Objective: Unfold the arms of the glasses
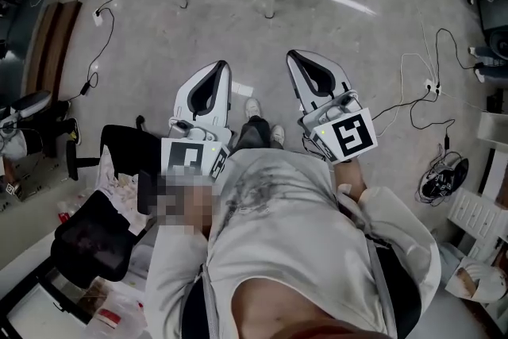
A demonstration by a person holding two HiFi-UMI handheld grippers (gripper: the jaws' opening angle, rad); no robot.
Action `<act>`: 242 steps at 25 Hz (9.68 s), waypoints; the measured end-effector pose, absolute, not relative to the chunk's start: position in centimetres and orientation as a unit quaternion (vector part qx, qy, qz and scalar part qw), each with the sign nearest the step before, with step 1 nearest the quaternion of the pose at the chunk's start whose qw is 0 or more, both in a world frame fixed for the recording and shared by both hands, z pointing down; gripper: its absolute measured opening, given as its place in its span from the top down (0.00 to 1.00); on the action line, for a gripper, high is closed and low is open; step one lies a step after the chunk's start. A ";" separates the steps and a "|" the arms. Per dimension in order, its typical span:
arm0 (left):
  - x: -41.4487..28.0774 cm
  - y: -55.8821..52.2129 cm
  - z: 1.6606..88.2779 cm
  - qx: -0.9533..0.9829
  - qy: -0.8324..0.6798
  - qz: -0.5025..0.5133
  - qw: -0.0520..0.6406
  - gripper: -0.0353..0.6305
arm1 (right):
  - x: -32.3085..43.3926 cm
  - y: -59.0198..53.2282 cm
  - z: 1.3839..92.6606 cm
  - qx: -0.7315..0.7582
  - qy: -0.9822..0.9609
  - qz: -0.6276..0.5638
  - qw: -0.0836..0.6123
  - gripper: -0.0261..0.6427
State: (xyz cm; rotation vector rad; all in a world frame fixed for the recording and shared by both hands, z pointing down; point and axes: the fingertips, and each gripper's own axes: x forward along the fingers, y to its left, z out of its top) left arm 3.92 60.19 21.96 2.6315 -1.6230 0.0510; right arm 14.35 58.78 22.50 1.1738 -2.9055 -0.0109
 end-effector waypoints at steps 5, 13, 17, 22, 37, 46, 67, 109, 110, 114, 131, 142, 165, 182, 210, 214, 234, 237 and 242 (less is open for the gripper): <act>2.7 56.3 22.3 0.861 -0.508 0.012 0.021 0.94 | 12.8 55.4 22.4 0.381 -0.924 -0.012 0.015 0.94; -0.4 51.5 22.8 0.868 -0.495 0.006 0.030 0.94 | 9.5 50.5 22.5 0.402 -0.915 -0.017 0.030 0.94; -2.2 49.7 22.7 0.872 -0.489 -0.001 0.031 0.94 | 7.9 48.9 22.7 0.412 -0.910 -0.020 0.037 0.94; -3.3 47.8 22.7 0.876 -0.480 -0.008 0.035 0.94 | 7.0 47.5 22.7 0.421 -0.906 -0.017 0.042 0.94; -2.9 39.6 23.2 0.871 -0.489 -0.004 0.038 0.94 | 6.6 38.8 23.3 0.403 -0.914 -0.012 0.048 0.94; -1.2 32.9 23.7 0.861 -0.508 0.016 0.033 0.94 | 8.0 31.6 24.0 0.377 -0.925 -0.005 0.036 0.94; 2.4 24.3 23.9 0.836 -0.546 0.039 0.032 0.94 | 11.5 22.4 24.6 0.349 -0.935 -0.014 0.053 0.94; -6.4 2.1 30.9 0.876 -0.471 0.061 0.079 0.93 | 3.6 2.4 28.4 0.387 -0.918 -0.008 0.084 0.94; -6.6 1.9 31.2 0.878 -0.468 0.063 0.080 0.93 | 3.5 2.2 28.6 0.388 -0.918 -0.006 0.086 0.94; -7.1 1.2 32.0 0.883 -0.457 0.071 0.083 0.93 | 3.5 1.7 29.2 0.392 -0.915 -0.005 0.096 0.94; -7.4 -2.5 36.5 0.885 -0.441 0.119 0.090 0.93 | 3.5 -2.8 32.8 0.387 -0.914 0.014 0.121 0.94; -7.2 -6.0 40.0 0.879 -0.441 0.136 0.118 0.93 | 3.1 -6.4 35.3 0.368 -0.918 0.032 0.142 0.94; -6.9 -9.2 44.8 0.882 -0.407 0.193 0.142 0.93 | 1.8 -11.4 41.6 0.321 -0.920 0.020 0.225 0.94; -6.7 -10.6 49.1 0.884 -0.367 0.251 0.147 0.89 | 1.9 -13.7 45.6 0.299 -0.915 0.024 0.269 0.93; -6.7 -10.7 54.8 0.875 -0.325 0.320 0.161 0.84 | 1.5 -14.0 51.2 0.234 -0.906 0.008 0.354 0.84; -6.9 -10.7 55.4 0.873 -0.322 0.328 0.163 0.84 | 1.3 -13.9 52.2 0.223 -0.904 0.005 0.365 0.84; -7.1 -10.9 58.3 0.865 -0.292 0.382 0.140 0.89 | 1.1 -14.0 55.4 0.165 -0.894 -0.021 0.416 0.83; -7.2 -11.0 58.9 0.864 -0.284 0.393 0.136 0.89 | 1.0 -14.0 55.9 0.155 -0.893 -0.022 0.422 0.83; -7.3 -11.0 59.6 0.861 -0.273 0.410 0.128 0.89 | 1.1 -13.8 56.6 0.142 -0.890 -0.023 0.432 0.83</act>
